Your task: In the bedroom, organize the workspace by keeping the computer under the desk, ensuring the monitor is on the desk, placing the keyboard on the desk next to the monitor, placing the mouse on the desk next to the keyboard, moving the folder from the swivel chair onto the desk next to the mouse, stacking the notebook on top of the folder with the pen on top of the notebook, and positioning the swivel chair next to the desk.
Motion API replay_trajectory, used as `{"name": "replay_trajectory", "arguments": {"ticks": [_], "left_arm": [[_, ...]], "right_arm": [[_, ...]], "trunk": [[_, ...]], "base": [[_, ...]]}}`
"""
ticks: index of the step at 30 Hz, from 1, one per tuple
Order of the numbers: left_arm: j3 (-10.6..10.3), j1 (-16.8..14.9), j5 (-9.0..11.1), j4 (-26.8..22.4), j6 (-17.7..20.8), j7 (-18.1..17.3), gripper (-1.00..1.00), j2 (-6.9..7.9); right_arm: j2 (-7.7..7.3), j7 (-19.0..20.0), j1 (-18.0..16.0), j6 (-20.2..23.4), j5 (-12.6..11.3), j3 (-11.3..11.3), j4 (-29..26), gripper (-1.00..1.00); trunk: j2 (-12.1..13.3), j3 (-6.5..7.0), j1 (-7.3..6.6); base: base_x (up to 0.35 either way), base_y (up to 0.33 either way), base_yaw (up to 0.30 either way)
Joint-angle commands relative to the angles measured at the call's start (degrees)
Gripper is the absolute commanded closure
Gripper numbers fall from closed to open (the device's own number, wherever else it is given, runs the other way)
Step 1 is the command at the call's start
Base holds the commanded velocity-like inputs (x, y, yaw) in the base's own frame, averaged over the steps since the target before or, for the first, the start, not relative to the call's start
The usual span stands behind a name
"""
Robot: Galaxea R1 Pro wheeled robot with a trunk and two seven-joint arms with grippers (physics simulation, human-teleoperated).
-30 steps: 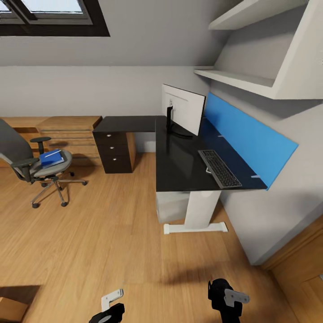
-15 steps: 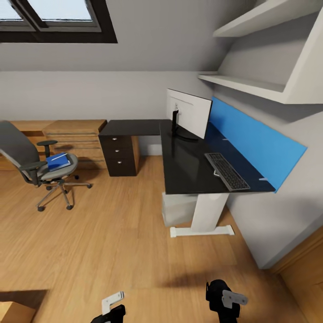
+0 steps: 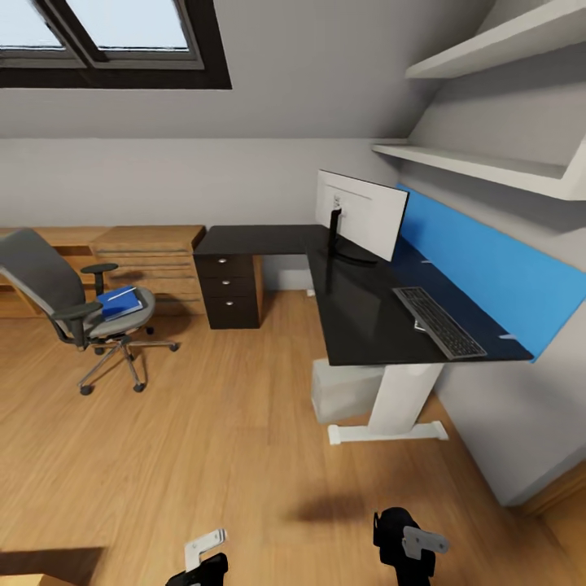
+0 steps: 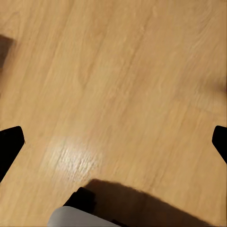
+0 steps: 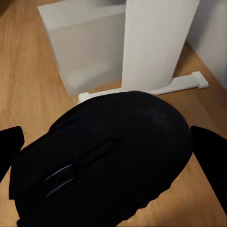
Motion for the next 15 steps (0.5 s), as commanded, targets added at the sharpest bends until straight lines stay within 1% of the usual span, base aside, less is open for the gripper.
{"name": "replay_trajectory", "arguments": {"ticks": [1, 5, 7, 10, 15], "left_arm": [[-0.4, 0.0, 0.5, 0.0, -0.2, 0.2, -1.0, 0.01], [-0.4, 0.0, 0.5, 0.1, -0.2, 0.2, -1.0, 0.01], [-0.4, 0.0, 0.5, 0.1, -0.2, 0.2, -1.0, 0.01], [-0.4, 0.0, 0.5, 0.1, -0.2, 0.2, -1.0, 0.01], [-0.4, 0.0, 0.6, 0.1, -0.3, 0.2, -1.0, 0.01]], "right_arm": [[-0.01, -0.2, 0.0, -0.2, -0.3, 0.5, 0.1, 1.0], [-0.01, -0.2, -0.1, -0.2, -0.3, 0.5, 0.0, 1.0], [-0.01, -0.2, 0.0, -0.2, -0.3, 0.5, 0.1, 1.0], [-0.01, -0.2, -0.1, -0.2, -0.3, 0.5, 0.1, 1.0], [-0.01, -0.1, 0.0, -0.3, -0.2, 0.5, 0.1, 1.0]], "trunk": [[0.0, 0.04, 0.03], [0.0, 0.4, 0.03], [0.0, 0.59, 0.03], [0.0, 0.86, 0.03], [0.0, 1.32, 0.03]], "base": [[0.226, 0.276, 0.0], [0.238, 0.265, 0.0], [0.177, 0.191, 0.0], [0.069, 0.074, 0.0], [0.014, 0.016, 0.0]]}}
